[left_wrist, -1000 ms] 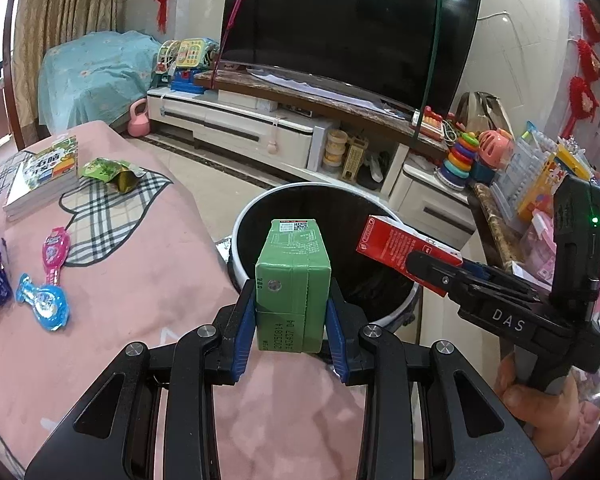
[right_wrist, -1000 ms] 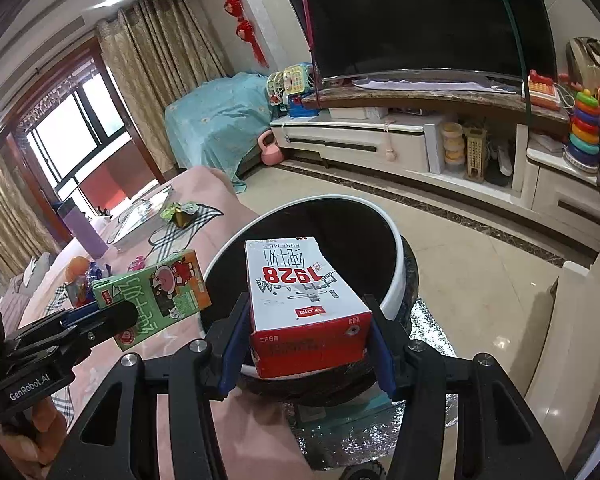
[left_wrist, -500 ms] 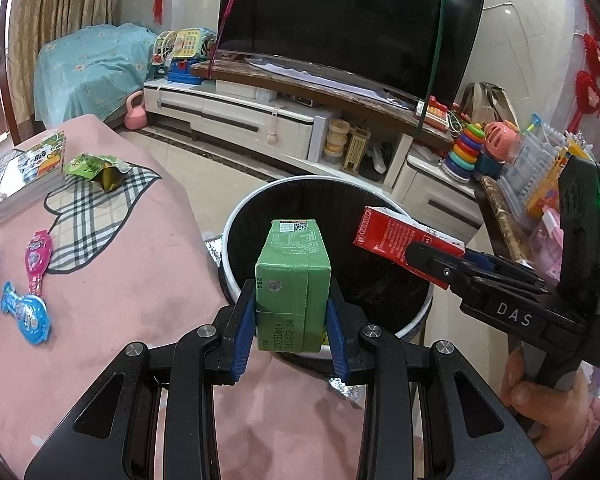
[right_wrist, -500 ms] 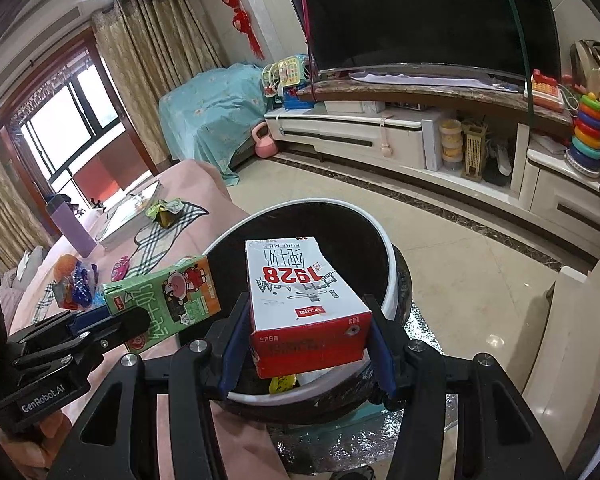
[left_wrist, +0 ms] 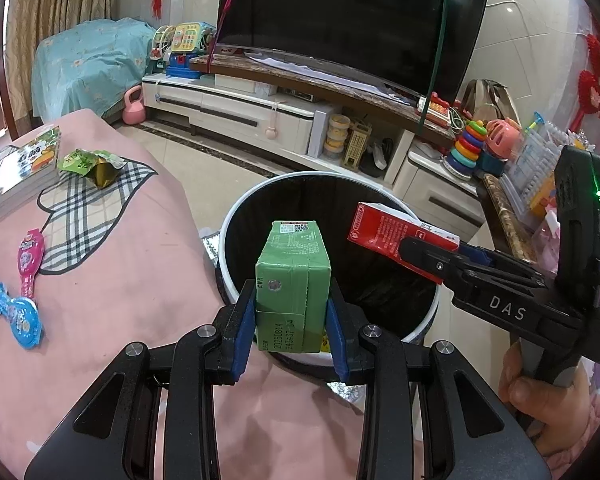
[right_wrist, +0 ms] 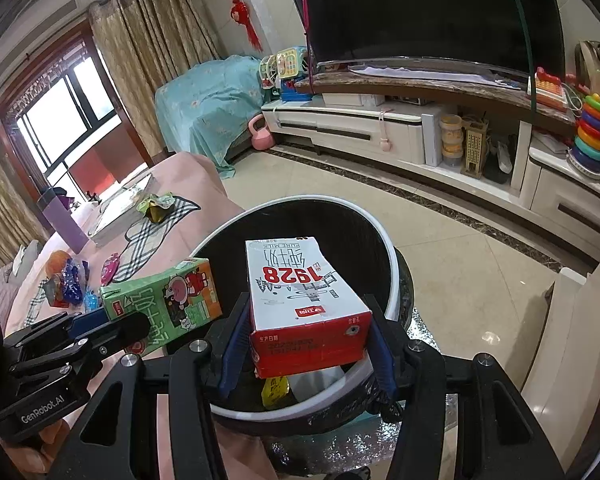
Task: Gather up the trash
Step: 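Open both grippers to drop the two cartons into the bin, then move both open grippers back from the bin over the bed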
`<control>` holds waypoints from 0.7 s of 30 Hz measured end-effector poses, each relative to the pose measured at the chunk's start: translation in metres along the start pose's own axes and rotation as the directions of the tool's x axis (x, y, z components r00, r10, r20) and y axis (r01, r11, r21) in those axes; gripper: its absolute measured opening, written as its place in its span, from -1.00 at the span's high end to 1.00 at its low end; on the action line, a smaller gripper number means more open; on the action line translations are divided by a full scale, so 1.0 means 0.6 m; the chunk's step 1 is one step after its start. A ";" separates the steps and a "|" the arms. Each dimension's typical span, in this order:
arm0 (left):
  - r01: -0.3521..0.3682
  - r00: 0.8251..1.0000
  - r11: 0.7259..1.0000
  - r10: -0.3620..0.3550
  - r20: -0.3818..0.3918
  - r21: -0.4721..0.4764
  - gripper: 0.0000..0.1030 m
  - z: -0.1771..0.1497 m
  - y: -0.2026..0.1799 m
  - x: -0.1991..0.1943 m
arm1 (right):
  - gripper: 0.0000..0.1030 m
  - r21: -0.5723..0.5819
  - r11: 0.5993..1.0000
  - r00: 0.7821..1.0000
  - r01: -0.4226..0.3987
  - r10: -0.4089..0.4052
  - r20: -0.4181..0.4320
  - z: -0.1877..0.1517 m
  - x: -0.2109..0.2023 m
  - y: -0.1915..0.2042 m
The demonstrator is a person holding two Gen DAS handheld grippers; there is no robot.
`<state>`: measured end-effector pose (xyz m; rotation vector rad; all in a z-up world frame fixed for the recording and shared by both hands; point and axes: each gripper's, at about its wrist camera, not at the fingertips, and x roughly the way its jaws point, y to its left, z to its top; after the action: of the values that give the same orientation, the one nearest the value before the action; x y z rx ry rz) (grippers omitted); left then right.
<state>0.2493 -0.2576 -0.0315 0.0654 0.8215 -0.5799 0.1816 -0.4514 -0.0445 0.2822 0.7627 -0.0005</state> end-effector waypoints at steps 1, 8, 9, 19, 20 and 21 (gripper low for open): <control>0.001 1.000 1.000 -0.001 -0.003 -0.001 0.40 0.000 0.000 0.002 | -0.05 0.000 1.000 1.000 0.001 -0.001 -0.001 0.001 0.001 0.000; 0.010 1.000 0.999 -0.010 0.006 -0.040 0.05 -0.005 0.014 -0.011 | -0.07 0.010 1.000 1.000 -0.015 0.015 -0.011 0.003 0.002 -0.003; 0.008 1.000 0.999 -0.008 0.010 -0.046 0.04 -0.007 0.018 -0.016 | -0.08 0.009 1.000 1.000 -0.014 0.014 -0.009 0.003 0.000 -0.002; -0.048 0.998 0.987 0.052 0.025 -0.152 -0.10 -0.061 0.093 -0.070 | -0.68 0.026 0.997 0.997 -0.067 0.066 0.034 -0.011 -0.028 0.029; -0.059 0.998 0.985 0.065 0.027 -0.165 -0.11 -0.068 0.103 -0.077 | -0.71 0.025 0.996 0.996 -0.080 0.079 0.037 -0.015 -0.031 0.038; -0.070 0.997 0.981 0.077 0.030 -0.179 -0.11 -0.077 0.115 -0.086 | -0.79 0.025 0.996 0.995 -0.087 0.086 0.039 -0.016 -0.033 0.044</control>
<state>0.2256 -0.1630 -0.0381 -0.0776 0.8285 -0.4352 0.1634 -0.4255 -0.0313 0.3400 0.7128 0.0660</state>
